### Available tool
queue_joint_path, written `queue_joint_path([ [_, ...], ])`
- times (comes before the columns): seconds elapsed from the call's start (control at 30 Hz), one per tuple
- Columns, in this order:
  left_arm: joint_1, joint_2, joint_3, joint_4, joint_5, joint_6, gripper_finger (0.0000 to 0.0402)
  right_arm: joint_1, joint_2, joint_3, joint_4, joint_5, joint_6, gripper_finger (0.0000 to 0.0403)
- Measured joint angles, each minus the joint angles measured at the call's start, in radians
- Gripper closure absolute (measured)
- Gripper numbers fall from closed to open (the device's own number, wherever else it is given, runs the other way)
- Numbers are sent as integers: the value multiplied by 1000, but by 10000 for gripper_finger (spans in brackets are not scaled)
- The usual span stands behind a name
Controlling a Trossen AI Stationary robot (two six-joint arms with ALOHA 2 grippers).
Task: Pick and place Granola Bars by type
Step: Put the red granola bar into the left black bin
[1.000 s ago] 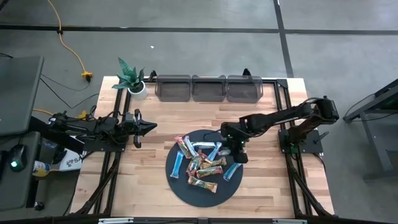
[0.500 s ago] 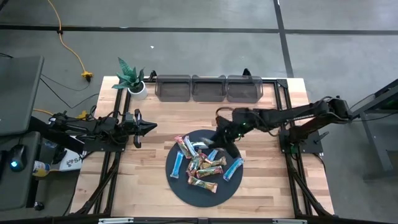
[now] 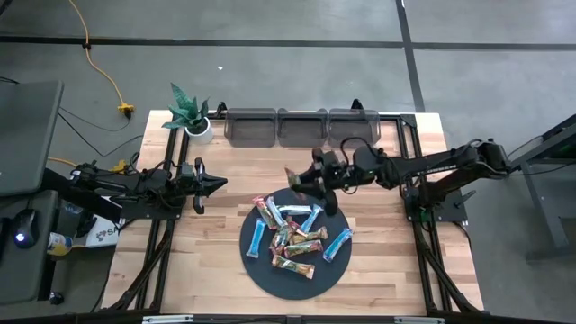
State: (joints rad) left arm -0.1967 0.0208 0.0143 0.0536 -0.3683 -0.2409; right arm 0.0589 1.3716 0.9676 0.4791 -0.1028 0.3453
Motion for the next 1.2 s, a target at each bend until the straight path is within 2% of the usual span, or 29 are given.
queue_joint_path([
  [0.3,0,0,0,0,0,0,400,-4,0,1,188,149,-68,316],
  [0.47,0,0,0,0,0,0,400,-26,13,92,156,145,-112,316],
  [0.63,0,0,0,0,0,0,400,-61,65,292,-50,120,-205,316],
  [0.8,0,0,0,0,0,0,400,-117,167,536,-255,59,-231,316],
  [1.07,0,0,0,0,0,0,400,-221,402,943,-482,-35,-223,316],
  [1.2,0,0,0,0,0,0,400,-270,543,1146,-529,-84,-219,316],
])
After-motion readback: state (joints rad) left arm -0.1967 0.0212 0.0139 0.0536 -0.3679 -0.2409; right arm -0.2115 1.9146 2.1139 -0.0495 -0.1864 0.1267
